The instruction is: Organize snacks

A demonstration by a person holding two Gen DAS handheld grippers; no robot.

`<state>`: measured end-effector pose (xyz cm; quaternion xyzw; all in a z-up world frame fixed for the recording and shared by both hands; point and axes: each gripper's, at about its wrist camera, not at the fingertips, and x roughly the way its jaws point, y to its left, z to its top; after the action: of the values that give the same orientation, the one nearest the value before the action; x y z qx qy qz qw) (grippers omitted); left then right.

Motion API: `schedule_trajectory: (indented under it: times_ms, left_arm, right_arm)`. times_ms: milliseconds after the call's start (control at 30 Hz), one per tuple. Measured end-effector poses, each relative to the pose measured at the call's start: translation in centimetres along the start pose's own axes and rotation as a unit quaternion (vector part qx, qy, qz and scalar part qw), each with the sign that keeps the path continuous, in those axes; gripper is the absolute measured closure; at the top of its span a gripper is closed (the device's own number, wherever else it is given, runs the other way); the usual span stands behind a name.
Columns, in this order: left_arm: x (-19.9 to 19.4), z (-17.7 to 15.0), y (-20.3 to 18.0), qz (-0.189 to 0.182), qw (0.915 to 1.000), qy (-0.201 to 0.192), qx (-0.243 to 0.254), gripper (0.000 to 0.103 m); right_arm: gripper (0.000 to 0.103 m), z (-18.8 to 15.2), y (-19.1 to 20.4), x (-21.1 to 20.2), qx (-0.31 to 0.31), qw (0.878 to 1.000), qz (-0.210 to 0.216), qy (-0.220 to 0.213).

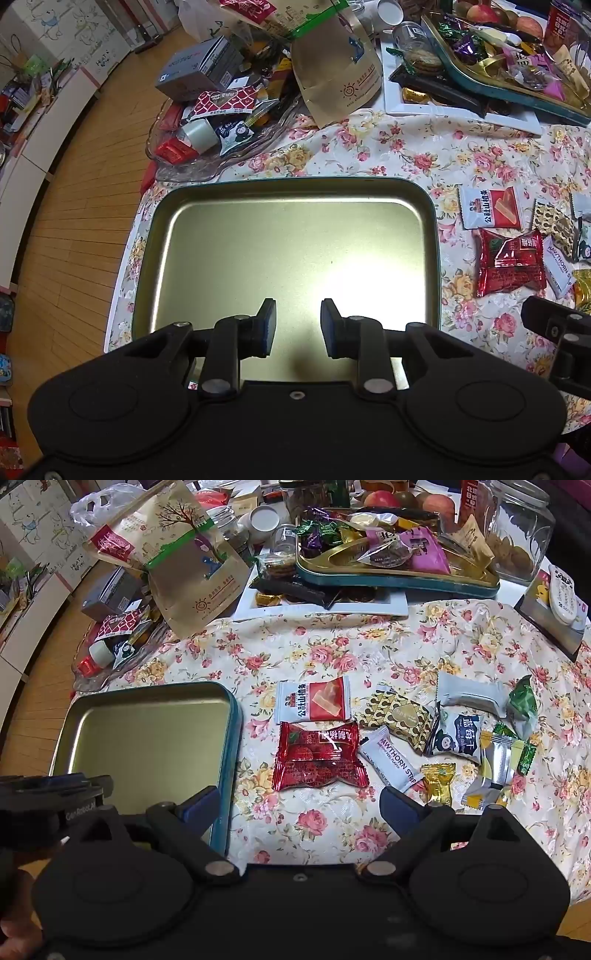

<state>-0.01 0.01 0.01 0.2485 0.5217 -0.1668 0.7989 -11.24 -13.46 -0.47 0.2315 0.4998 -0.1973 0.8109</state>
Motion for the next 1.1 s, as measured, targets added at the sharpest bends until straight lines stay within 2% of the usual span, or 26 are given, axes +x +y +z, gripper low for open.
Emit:
schedule_trajectory:
  times_ms: [1100]
  left_arm:
    - [-0.23,-0.41,-0.28,0.006,0.9998,-0.006,0.015,0.066]
  right_arm:
    - [0.005,0.21,0.09,0.42,-0.009,1.000,-0.008,0.009]
